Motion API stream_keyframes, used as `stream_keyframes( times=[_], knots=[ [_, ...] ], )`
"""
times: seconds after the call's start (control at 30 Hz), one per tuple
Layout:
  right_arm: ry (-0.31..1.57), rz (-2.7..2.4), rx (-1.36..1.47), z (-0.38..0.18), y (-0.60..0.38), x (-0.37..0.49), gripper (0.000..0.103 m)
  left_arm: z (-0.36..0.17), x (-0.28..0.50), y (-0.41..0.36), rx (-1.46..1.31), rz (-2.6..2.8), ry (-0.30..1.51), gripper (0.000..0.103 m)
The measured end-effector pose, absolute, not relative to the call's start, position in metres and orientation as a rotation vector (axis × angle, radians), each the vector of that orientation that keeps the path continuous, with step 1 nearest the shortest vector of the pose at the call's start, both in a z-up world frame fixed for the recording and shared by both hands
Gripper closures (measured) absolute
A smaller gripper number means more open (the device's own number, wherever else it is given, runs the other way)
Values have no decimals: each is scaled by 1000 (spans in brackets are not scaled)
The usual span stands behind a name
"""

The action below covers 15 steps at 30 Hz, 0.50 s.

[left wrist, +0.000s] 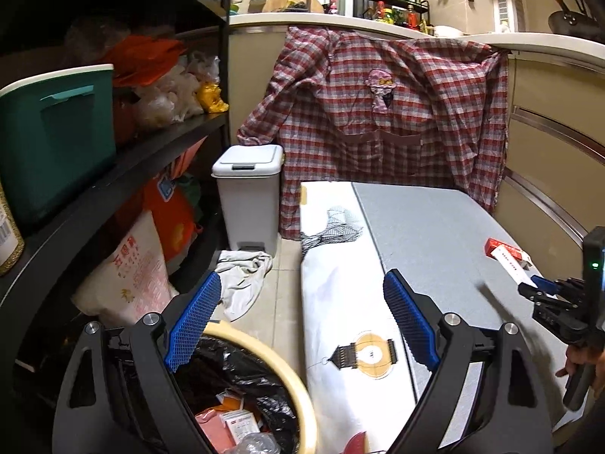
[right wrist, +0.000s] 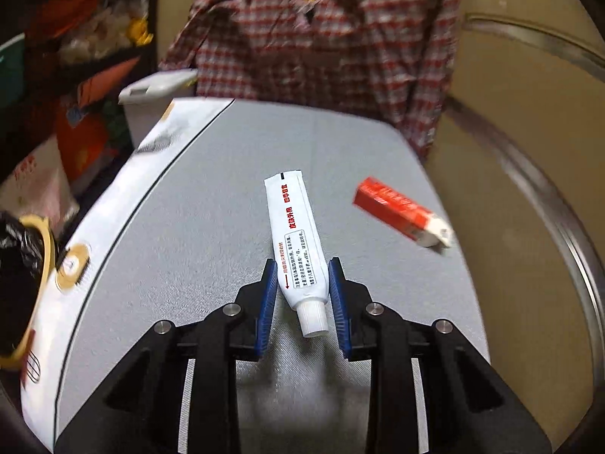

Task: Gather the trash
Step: 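Grasp the red ointment box with the left gripper while the right holds the tube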

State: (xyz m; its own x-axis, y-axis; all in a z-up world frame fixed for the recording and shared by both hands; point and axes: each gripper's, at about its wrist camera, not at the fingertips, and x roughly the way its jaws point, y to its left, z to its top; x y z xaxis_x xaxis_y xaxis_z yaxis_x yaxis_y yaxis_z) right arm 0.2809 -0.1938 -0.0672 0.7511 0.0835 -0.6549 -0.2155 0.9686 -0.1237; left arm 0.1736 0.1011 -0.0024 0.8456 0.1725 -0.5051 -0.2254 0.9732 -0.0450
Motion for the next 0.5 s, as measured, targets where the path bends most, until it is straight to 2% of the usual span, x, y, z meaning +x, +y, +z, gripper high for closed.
stream_keyframes(
  times=[0.27,0.5],
  knots=[
    [673,96,-85,-50,-223,255,75,-10,215,45,-114,-8,533,18],
    [668,36,-33,-43,-253,247,75,-27,292,-53,-1,-322,545,18]
  ],
)
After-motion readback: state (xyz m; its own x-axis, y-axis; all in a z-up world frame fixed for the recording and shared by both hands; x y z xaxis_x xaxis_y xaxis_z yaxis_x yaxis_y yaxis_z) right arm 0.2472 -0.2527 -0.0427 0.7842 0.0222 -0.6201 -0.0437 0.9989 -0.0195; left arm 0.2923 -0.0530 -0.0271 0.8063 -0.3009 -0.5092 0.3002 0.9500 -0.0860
